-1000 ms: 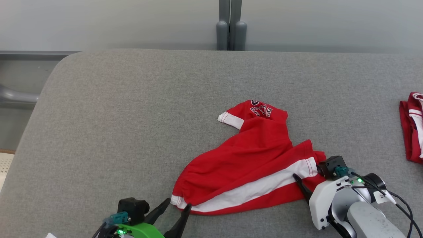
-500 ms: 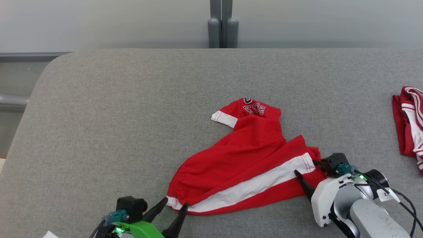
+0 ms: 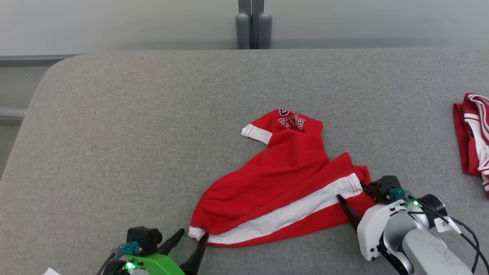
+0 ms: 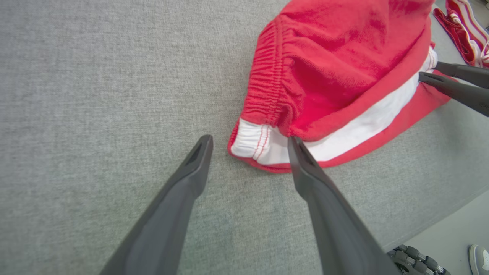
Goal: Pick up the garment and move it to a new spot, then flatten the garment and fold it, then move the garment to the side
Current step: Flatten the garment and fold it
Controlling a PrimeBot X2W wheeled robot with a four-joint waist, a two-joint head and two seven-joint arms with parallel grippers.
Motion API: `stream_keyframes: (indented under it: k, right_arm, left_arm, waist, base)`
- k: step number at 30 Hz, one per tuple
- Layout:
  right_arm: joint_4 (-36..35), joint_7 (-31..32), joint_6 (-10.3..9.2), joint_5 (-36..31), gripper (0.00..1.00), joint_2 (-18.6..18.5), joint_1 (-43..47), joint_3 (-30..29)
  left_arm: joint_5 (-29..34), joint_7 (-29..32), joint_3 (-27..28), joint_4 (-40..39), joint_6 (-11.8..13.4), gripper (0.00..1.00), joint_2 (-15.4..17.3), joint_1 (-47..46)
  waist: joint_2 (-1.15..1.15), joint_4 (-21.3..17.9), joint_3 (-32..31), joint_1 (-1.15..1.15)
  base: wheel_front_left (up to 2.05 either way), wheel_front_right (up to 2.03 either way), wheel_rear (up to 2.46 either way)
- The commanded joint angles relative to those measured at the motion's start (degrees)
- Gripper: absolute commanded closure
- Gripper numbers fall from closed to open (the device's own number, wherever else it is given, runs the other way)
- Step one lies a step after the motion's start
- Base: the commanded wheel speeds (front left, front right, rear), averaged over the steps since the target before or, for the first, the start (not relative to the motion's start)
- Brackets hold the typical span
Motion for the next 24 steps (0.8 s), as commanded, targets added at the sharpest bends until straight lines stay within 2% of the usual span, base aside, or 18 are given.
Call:
stream_keyframes:
  k: [1, 7, 8, 9, 10, 11, 17, 21, 24]
  right_arm:
    - [-0.3, 0.3, 0.0, -0.5, 0.0, 0.0, -0.9, 0.1]
    - [-0.5, 0.8, 0.0, -0.1, 0.0, 0.2, -2.3, 1.4]
    - [-0.5, 0.8, 0.0, 0.2, 0.0, 0.1, -2.5, 1.7]
    - [-0.5, 0.8, 0.0, 0.5, 0.27, 0.2, -2.5, 1.9]
    - [-0.5, 0.9, 0.0, 1.0, 0.69, 0.3, -2.4, 2.2]
    - [-0.5, 1.0, 0.0, 1.5, 1.0, 0.3, -2.1, 2.6]
    - [-3.2, 1.2, -0.02, 4.9, 1.0, -1.7, 0.0, 2.2]
    - [-8.3, 0.8, -0.01, 7.0, 1.0, -3.5, 2.8, 0.0]
    - [-14.8, 1.1, -0.01, 10.9, 1.0, -4.4, 6.5, -3.0]
  left_arm:
    - [-0.6, 0.0, -0.1, 0.2, 0.0, 0.0, -0.2, -1.4]
    - [-1.1, -0.2, -1.4, 1.7, -0.6, 0.0, -1.0, -3.5]
    - [-1.3, 0.1, -1.9, 1.9, -0.8, 0.36, -1.0, -3.8]
    - [-1.5, 0.1, -2.1, 2.0, -0.9, 0.65, -1.0, -4.0]
    - [-1.7, 0.3, -2.3, 2.3, -1.0, 1.0, -1.0, -4.0]
    - [-1.8, 0.7, -2.8, 2.4, -1.0, 1.0, -0.8, -3.8]
    - [-3.9, 0.8, -3.2, -1.6, -1.3, 1.0, 0.8, -1.6]
    - [-5.7, 1.2, -2.0, -7.4, -0.8, 1.0, 2.2, 0.7]
    - [-7.2, 1.2, -0.9, -13.8, 0.3, 1.0, 3.0, 3.2]
  waist:
    - [0.0, 0.3, 0.8, 0.0]
    - [0.0, 0.7, 2.0, 0.0]
    - [0.0, 0.7, 2.0, 0.0]
    - [0.0, 0.7, 2.0, 0.0]
    - [0.0, 0.7, 1.9, 0.0]
    - [0.0, 0.6, 1.6, 0.0]
    - [0.0, 0.1, -0.5, 0.0]
    - [0.0, -0.4, -2.4, 0.0]
    - [0.0, -1.0, -4.1, 0.0]
  base:
    - [0.0, 0.0, 0.0]
    - [0.0, 0.0, 0.0]
    - [0.0, 0.0, 0.0]
    - [0.0, 0.0, 0.0]
    - [0.0, 0.0, 0.0]
    - [0.0, 0.0, 0.0]
    - [0.0, 0.0, 0.0]
    - [0.0, 0.0, 0.0]
    - [0.0, 0.0, 0.0]
